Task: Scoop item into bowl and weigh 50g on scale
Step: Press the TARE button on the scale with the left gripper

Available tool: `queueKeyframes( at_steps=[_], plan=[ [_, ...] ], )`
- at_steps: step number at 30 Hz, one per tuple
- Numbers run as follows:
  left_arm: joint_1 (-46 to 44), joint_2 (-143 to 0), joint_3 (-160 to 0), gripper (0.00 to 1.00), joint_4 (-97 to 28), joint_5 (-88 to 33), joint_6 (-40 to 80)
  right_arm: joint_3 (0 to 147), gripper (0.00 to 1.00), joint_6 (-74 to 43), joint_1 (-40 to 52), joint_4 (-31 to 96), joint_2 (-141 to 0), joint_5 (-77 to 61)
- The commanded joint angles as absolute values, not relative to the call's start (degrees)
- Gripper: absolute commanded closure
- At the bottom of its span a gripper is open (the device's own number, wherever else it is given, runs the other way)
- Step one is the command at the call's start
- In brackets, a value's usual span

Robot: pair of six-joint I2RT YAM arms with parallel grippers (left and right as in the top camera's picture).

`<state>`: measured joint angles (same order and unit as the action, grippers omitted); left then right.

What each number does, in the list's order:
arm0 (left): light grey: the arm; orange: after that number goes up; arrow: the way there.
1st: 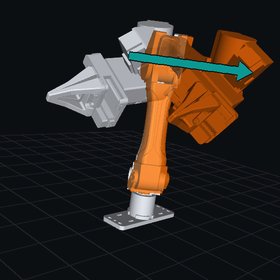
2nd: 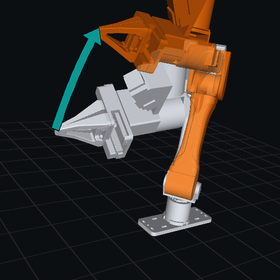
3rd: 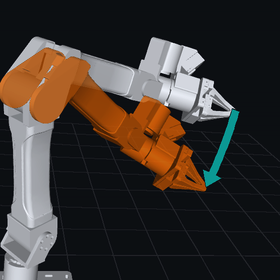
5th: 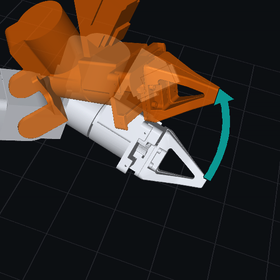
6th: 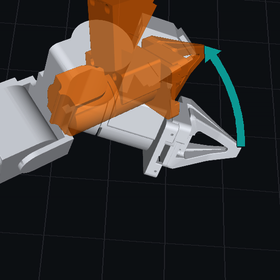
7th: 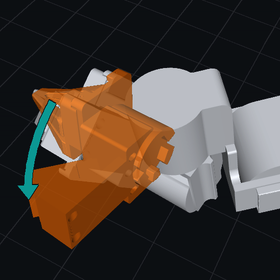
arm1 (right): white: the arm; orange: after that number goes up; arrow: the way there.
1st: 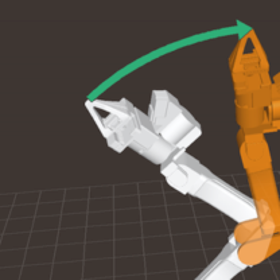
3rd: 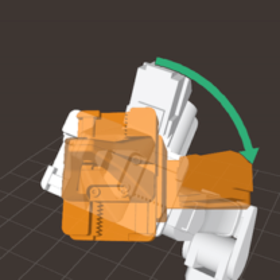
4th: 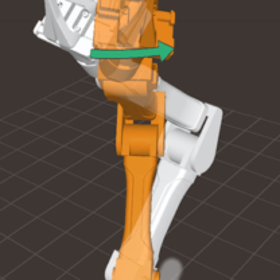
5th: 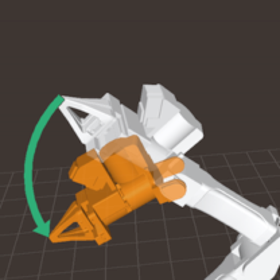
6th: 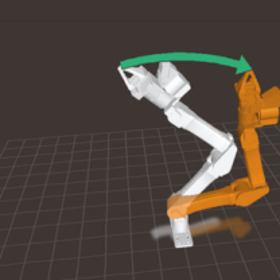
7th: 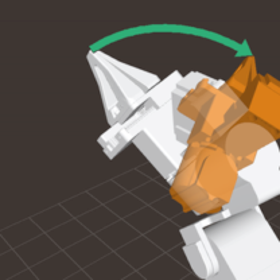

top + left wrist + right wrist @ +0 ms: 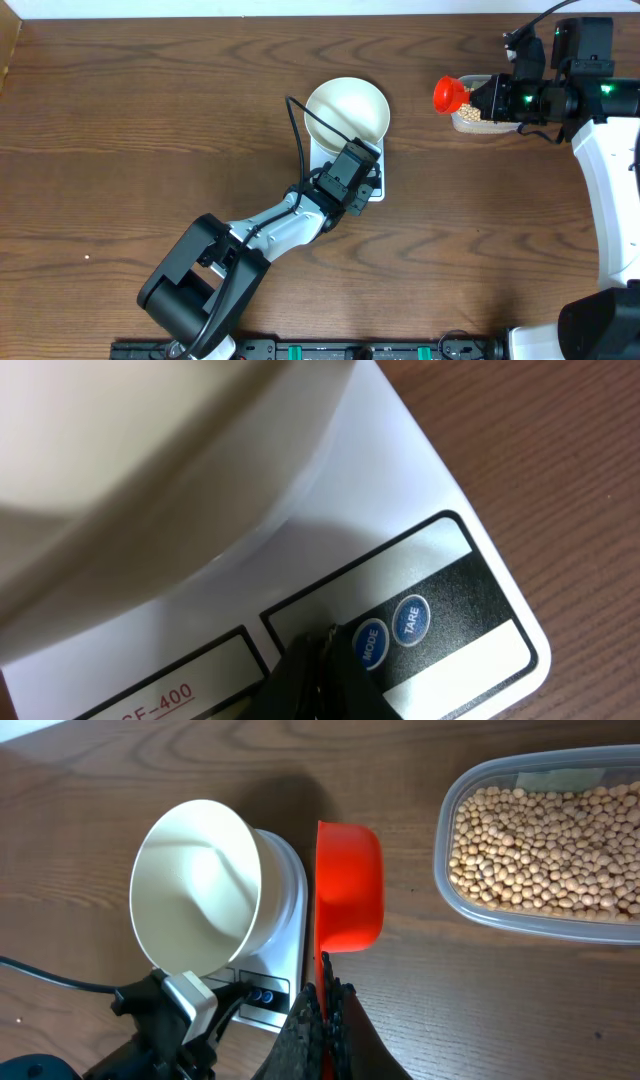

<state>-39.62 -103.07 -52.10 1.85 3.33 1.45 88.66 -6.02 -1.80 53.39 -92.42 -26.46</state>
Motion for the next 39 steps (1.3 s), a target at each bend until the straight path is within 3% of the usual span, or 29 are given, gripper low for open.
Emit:
queueKeyframes(
  at_steps=[1, 8, 23, 39],
  plan=[
    [-39.18, -105.01, -51.75, 0.93, 1.61, 3.40, 1.15, 88.27, 0.99, -5.04, -1.83, 53.58, -92.38, -26.44],
    [-39.18, -106.08, -51.77, 0.92, 2.22, 3.44, 1.08, 88.27, 0.99, -5.04, -1.83, 53.65, -92.38, -26.44],
    [-39.18, -93.95, -51.77, 0.93, 0.93, 3.42, 1.06, 88.27, 0.99, -5.04, -1.83, 53.60, -92.38, -26.41],
    [-39.18, -105.25, -51.75, 0.93, 0.10, 1.91, 1.13, 88.27, 0.99, -5.04, -1.83, 53.60, -92.38, -26.41]
  ],
)
